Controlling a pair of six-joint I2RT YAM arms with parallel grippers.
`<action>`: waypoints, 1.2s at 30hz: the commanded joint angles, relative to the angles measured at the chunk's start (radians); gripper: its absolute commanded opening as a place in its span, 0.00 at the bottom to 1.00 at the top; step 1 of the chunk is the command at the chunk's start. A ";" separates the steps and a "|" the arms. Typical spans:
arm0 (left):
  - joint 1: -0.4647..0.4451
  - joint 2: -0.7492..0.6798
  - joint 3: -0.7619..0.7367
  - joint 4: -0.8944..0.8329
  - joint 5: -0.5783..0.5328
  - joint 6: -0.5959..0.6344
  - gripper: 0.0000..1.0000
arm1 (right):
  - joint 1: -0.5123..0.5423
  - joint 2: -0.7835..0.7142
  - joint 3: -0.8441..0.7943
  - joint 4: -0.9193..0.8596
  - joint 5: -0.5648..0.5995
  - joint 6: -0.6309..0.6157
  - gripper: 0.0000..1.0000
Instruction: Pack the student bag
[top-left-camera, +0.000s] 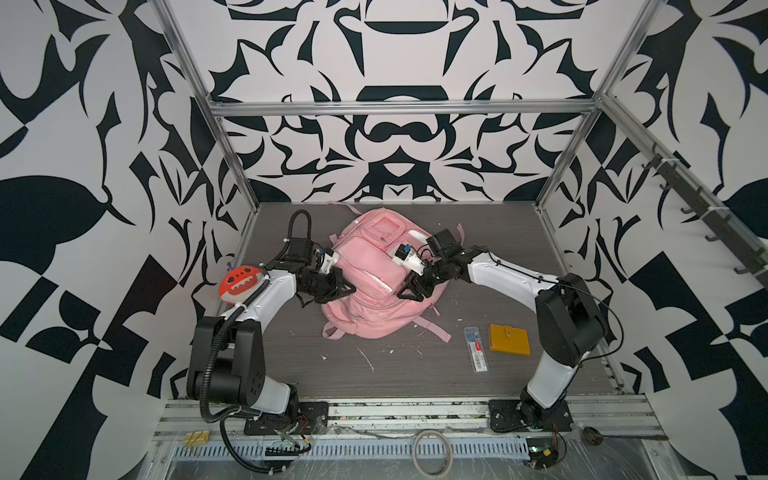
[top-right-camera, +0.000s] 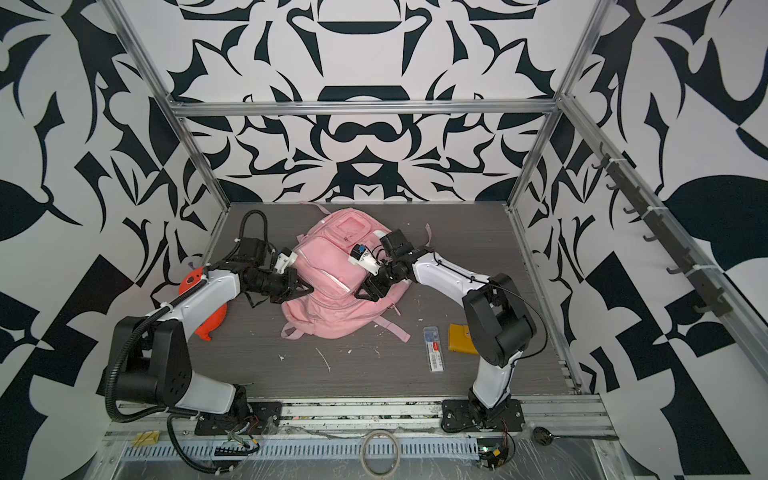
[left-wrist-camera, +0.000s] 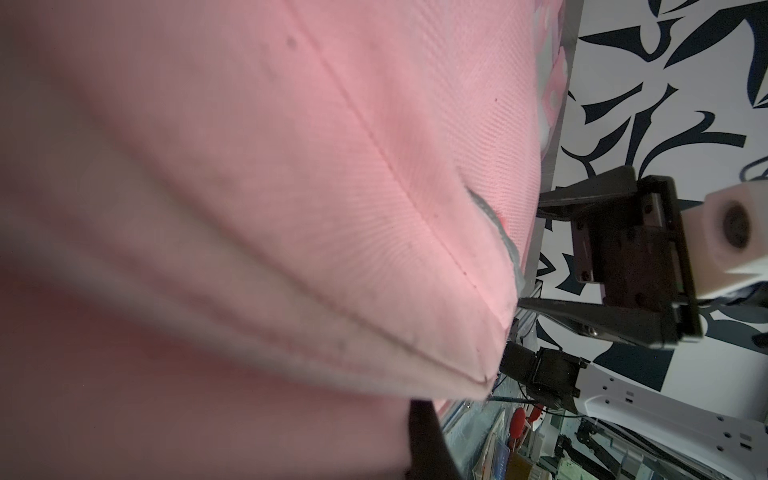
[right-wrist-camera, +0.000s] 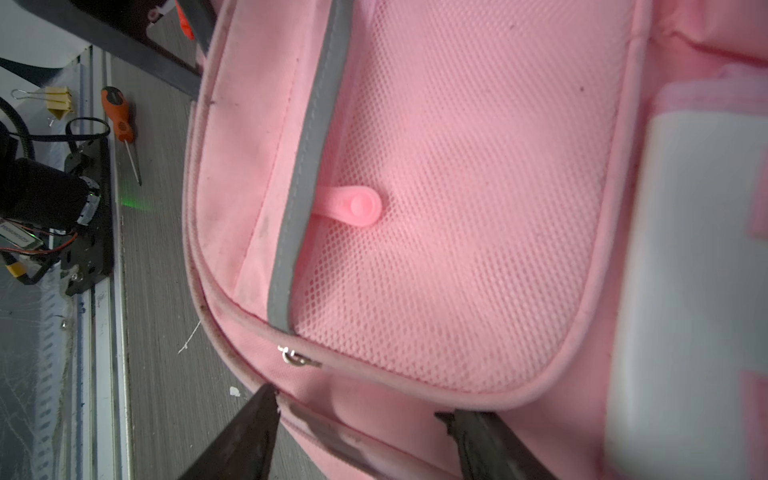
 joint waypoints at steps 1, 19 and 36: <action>-0.024 0.006 -0.013 0.039 0.062 -0.006 0.00 | 0.025 0.033 0.030 -0.012 -0.084 -0.027 0.68; -0.059 0.034 -0.009 0.084 0.063 -0.061 0.00 | 0.031 -0.034 -0.078 0.033 -0.113 -0.052 0.67; -0.067 0.017 -0.036 0.135 0.067 -0.116 0.00 | 0.073 -0.017 -0.041 -0.042 -0.080 -0.124 0.26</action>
